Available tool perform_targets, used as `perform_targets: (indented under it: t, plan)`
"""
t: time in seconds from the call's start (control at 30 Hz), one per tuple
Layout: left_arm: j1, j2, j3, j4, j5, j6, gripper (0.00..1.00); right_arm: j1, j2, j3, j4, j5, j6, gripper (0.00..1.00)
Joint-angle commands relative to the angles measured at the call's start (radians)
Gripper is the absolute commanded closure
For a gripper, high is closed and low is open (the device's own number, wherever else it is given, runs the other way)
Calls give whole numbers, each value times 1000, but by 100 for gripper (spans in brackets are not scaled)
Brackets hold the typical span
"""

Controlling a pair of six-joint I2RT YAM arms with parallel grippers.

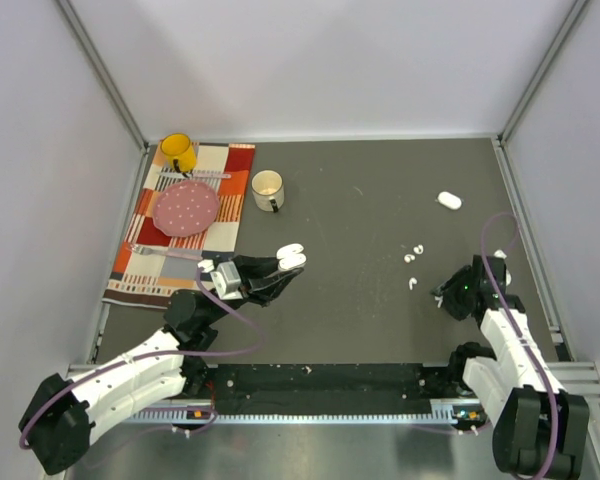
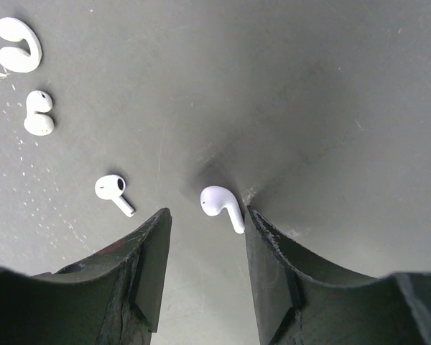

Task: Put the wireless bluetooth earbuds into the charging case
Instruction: Adjust the right earbud at the corner of the board.

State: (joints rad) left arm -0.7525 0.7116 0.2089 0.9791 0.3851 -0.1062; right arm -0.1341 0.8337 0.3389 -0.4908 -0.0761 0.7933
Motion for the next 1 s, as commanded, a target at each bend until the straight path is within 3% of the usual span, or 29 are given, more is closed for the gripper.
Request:
perform_targets:
  t: [0.0,0.23,0.53,0.7,0.8,0.97]
  plan:
    - [-2,-8,20,44,5,-12,100,-4,42,43,-45,35,-46,54]
    - [-2,-17,15,32,1,-1,100,13,122,149,-78,73,-155,54]
    - [-2,-23,7,21,-6,14,100,155,245,232,-109,212,-210,54]
    - [-2,-23,9,15,-6,23,100,159,277,265,-114,257,-244,56]
    - [-2,-23,9,10,-6,26,100,159,295,282,-108,222,-282,61]
    - [-2,-24,9,9,-5,25,100,171,337,292,-101,171,-316,60]
